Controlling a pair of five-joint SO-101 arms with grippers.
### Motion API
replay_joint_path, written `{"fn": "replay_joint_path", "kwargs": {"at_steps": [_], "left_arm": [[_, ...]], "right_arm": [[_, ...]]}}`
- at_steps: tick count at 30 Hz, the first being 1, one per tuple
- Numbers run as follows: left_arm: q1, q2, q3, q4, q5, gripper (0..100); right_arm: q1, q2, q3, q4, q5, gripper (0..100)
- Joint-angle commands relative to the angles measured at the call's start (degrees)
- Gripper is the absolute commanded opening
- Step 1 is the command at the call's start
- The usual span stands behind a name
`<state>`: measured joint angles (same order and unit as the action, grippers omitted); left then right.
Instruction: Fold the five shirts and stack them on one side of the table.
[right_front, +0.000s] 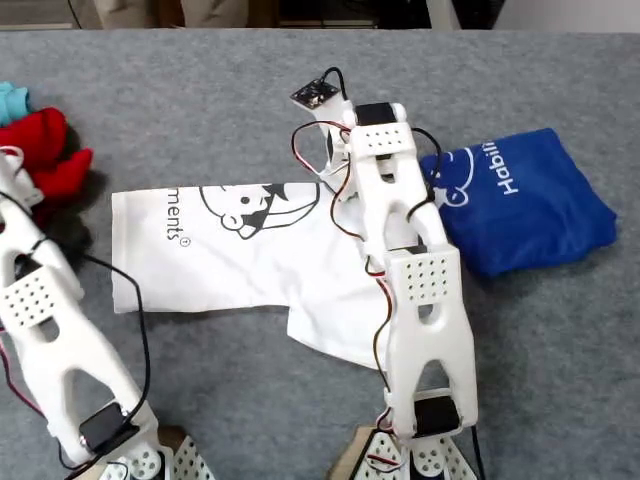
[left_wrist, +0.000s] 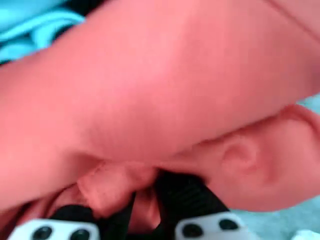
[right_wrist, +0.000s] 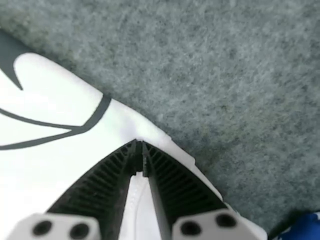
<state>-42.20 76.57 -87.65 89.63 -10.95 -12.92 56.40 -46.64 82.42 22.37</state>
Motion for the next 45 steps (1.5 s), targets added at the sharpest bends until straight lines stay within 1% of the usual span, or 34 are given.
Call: {"fn": "replay_joint_path", "kwargs": {"at_steps": [1, 5, 8, 13, 14, 16, 18, 20, 24, 28, 31, 34, 36, 40, 42, 45], "left_arm": [[-7.03, -0.75, -0.62, -2.46, -1.23, 2], [-7.03, -3.12, -0.62, -1.14, -1.14, 2], [-5.01, -5.93, -0.62, 1.05, -0.70, 2], [4.04, -13.41, -5.63, 10.81, -0.62, 2], [5.98, -14.46, -6.68, 11.25, -0.35, 2], [9.14, -17.10, -8.09, 11.16, 3.34, 2], [12.22, -20.26, -7.82, 11.25, 6.15, 2], [14.68, -23.25, -6.42, 11.34, 7.47, 2], [19.43, -30.99, 3.60, 11.34, 9.67, 2], [26.37, -41.10, 18.99, 11.34, 10.99, 2], [31.47, -49.36, 31.38, 11.34, 10.81, 2], [34.20, -55.60, 43.34, 10.81, 10.55, 2], [34.29, -57.19, 51.34, 7.30, 10.55, 2], [30.95, -57.45, 67.96, -4.04, 10.55, 2], [29.36, -57.27, 76.31, -11.16, 10.20, 2], [26.99, -57.54, 87.03, -24.53, 7.56, 2]], "right_arm": [[1.27, 0.04, -1.89, 0.00, 0.44, 0.3], [1.27, 0.04, -1.89, 0.00, 0.44, 0.3], [1.19, 0.04, -1.89, 0.00, 0.44, 0.3], [1.27, 0.04, -1.98, 0.09, 0.18, 0.3], [1.27, -0.04, -2.15, 0.09, 0.18, 0.3], [1.27, -0.40, -2.15, 0.18, 0.18, 0.3], [1.19, -1.10, -2.24, 0.88, 0.09, 0.3], [1.01, -2.42, -2.24, 1.58, 0.09, 0.3], [1.10, -6.37, -2.24, 1.41, 0.53, 0.3], [1.01, -11.12, -4.26, 1.49, 4.04, 0.4], [1.19, -14.20, -6.64, 2.11, 4.75, 0.5], [1.27, -16.22, -9.80, 3.60, 4.75, 0.5], [1.27, -17.27, -12.00, 5.80, 4.75, 0.5], [2.15, -18.07, -16.13, 13.89, 4.75, 0.4], [3.47, -19.38, -19.30, 19.96, 4.84, 0.3], [6.90, -23.60, -18.42, 19.52, 4.92, 0.3]]}}
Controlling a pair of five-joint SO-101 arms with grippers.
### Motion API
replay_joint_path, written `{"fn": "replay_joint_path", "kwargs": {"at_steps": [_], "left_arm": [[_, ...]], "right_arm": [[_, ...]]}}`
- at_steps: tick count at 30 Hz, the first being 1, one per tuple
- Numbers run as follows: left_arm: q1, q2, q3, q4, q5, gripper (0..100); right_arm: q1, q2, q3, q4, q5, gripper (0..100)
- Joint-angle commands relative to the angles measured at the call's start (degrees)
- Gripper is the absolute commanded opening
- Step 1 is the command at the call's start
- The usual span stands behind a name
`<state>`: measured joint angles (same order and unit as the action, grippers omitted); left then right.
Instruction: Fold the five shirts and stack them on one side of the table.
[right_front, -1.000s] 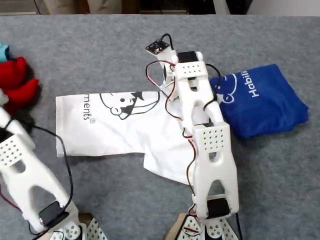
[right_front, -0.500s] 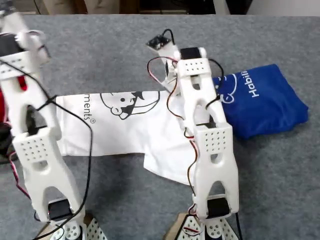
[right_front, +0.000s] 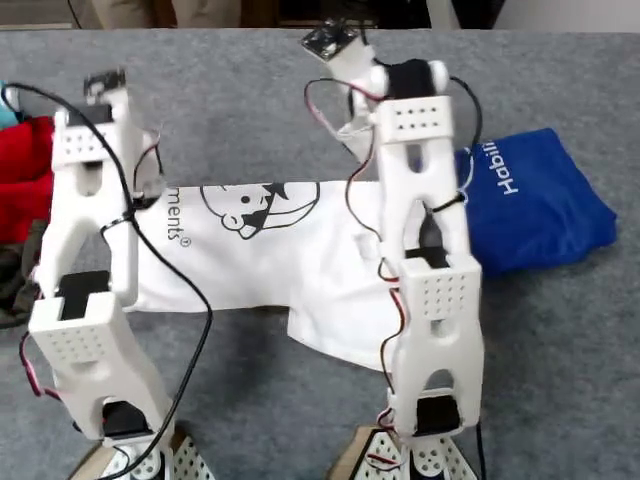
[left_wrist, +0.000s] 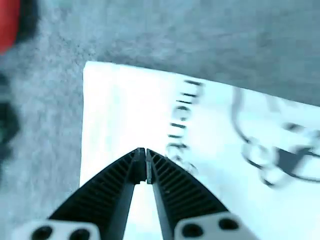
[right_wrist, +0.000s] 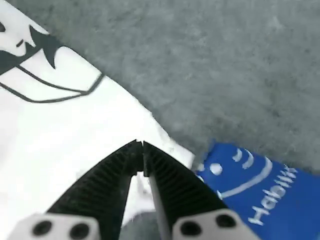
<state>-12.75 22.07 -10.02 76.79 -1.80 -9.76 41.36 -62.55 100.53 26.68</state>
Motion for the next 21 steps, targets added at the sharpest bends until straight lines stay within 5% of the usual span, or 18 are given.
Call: {"fn": "replay_joint_path", "kwargs": {"at_steps": [1, 6, 14, 21], "left_arm": [[-2.90, -3.21, 11.78, -14.77, -1.58, 2], [-3.34, -1.80, 15.47, -19.69, 0.18, 2], [-4.31, 0.92, 13.63, -21.71, 2.90, 2], [-4.22, 0.92, 13.80, -21.71, 2.64, 2]], "right_arm": [[4.00, -9.19, -1.27, 1.49, 1.23, 0.3], [4.53, -9.01, 13.49, 0.35, 2.46, 0.3], [5.41, -7.60, 37.93, -22.51, 2.11, 0.3], [11.47, -1.36, 42.95, -35.25, 2.46, 0.3]]}}
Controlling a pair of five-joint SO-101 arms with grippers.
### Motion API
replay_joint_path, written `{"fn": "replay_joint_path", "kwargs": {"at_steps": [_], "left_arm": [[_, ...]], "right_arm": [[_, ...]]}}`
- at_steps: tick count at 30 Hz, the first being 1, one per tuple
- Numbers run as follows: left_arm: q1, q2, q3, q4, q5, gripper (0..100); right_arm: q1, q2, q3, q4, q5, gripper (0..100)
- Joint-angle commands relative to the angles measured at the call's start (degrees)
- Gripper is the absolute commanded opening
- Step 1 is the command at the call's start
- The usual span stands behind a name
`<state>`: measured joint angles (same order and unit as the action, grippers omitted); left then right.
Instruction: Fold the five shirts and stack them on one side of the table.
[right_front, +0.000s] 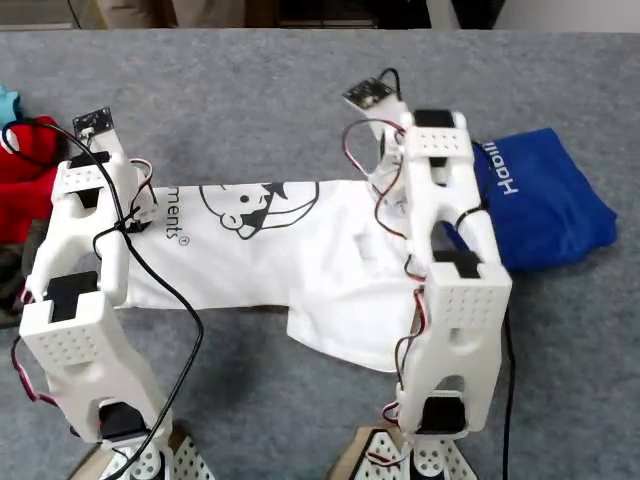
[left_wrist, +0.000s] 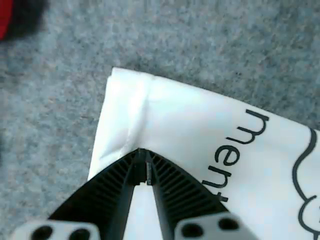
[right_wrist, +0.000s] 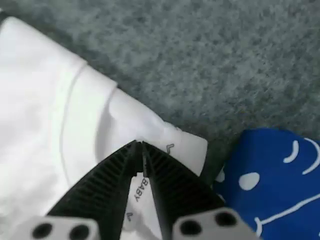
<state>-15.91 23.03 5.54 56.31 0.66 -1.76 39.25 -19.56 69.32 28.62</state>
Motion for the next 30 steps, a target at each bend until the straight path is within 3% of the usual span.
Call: {"fn": "replay_joint_path", "kwargs": {"at_steps": [1, 7, 18, 22, 26, 30], "left_arm": [[-1.14, -0.04, -1.76, -1.23, 0.18, 2], [-1.14, -0.04, -1.76, -1.23, 0.18, 2], [-1.14, -0.66, -1.58, -1.05, 0.18, 2], [-0.79, -5.32, -1.85, 3.69, 0.18, 2], [-0.79, -16.40, 3.52, 4.75, 0.18, 2], [-0.70, -30.29, 13.89, 3.52, 0.09, 2]], "right_arm": [[4.09, 1.10, -1.27, -3.78, 0.53, 0.3], [6.11, 2.95, -7.87, -1.41, 0.70, 0.3], [4.00, 2.86, -32.13, 24.97, 4.04, 0.3], [3.30, 2.33, -40.66, 33.23, 4.84, 0.3], [3.47, -6.20, -33.98, 33.14, 4.22, 0.3], [1.80, -20.88, -15.16, 32.79, 6.42, 0.5]]}}
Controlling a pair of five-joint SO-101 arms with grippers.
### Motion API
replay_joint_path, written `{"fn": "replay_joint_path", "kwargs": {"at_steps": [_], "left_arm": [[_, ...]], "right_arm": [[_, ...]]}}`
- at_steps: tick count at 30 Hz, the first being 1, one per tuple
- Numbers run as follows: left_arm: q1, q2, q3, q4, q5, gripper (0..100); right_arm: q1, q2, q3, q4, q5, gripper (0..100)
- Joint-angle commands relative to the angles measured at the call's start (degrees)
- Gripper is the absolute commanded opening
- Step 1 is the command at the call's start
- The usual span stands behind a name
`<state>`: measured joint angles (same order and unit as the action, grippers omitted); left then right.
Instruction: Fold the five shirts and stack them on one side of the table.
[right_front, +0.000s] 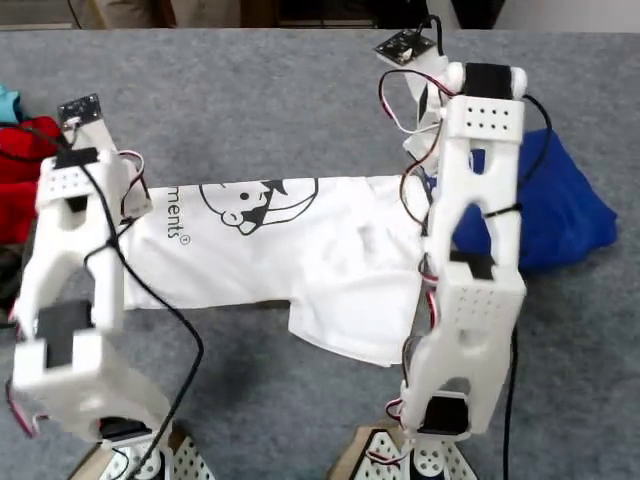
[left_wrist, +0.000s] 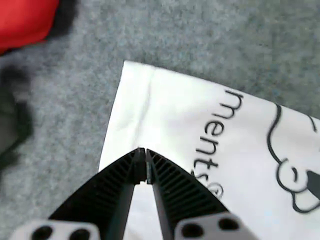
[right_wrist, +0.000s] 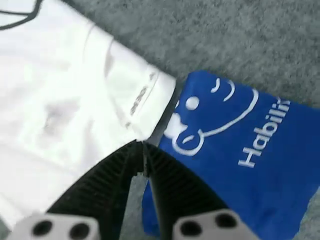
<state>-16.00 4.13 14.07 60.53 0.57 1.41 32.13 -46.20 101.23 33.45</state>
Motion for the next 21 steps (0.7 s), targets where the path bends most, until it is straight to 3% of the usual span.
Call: {"fn": "replay_joint_path", "kwargs": {"at_steps": [1, 5, 9, 12, 16, 21], "left_arm": [[-0.97, -14.55, 8.26, -1.93, 0.09, 2], [-2.90, -24.92, 19.52, -8.26, -2.20, 2], [-8.53, -30.73, 30.68, -19.78, -2.20, 2], [-9.85, -30.90, 36.31, -26.37, -2.29, 2], [-9.76, -30.02, 37.10, -27.08, -2.11, 2], [-9.41, -29.67, 37.71, -26.99, -2.02, 2]], "right_arm": [[-1.80, -17.63, 16.66, 0.35, 2.81, 0.5], [-1.98, -33.63, 38.02, -5.54, 8.88, 0.5], [-2.24, -47.52, 59.74, -12.04, 16.35, 0.9], [-3.21, -56.48, 74.42, -14.95, 21.19, 6.9], [-6.64, -68.44, 90.24, -15.82, 25.32, 13.1], [-17.45, -84.79, 103.43, -15.38, 24.70, 13.3]]}}
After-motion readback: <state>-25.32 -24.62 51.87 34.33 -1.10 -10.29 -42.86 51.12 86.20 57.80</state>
